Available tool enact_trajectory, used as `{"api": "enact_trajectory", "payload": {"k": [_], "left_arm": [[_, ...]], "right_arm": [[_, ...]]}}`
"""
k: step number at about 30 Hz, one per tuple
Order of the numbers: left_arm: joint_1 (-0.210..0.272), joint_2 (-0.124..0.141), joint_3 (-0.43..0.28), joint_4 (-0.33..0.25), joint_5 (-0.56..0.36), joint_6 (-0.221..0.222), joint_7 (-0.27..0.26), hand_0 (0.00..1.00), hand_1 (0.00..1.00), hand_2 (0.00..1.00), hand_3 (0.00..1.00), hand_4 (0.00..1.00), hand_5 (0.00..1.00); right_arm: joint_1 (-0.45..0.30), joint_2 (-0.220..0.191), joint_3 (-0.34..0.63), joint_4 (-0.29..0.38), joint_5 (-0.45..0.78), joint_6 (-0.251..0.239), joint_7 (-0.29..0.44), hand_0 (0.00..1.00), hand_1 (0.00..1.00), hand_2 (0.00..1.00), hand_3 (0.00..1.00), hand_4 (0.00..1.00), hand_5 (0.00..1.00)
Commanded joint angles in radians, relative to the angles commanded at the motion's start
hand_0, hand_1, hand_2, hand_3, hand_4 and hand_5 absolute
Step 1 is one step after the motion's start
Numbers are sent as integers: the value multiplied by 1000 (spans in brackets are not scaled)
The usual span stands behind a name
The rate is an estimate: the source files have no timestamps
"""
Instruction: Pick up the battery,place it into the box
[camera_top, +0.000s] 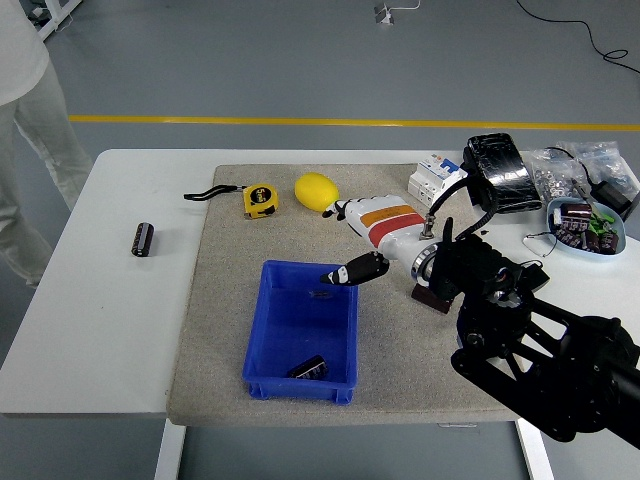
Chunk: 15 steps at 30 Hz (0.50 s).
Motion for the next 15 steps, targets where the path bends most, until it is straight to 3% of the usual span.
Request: {"api": "enact_trajectory", "payload": {"k": [1,2,15], "left_arm": [[-1,-1,1,0,0,0,0,592,518,546,649,647,740],[-1,-1,1,0,0,0,0,593,515,547,647,647,740],[1,-7,-4,-1,8,-3,4,600,527,552,646,645,737]], "right_arm": [[-8,-6,16,-18,2,0,2,414,556,661,689,998,473],[-13,-11,26,-35,3,-3,5,400,530,623,588,995,471],[-73,-29,57,-280,0,-3,16,424,530,607,564,998,464]]}}
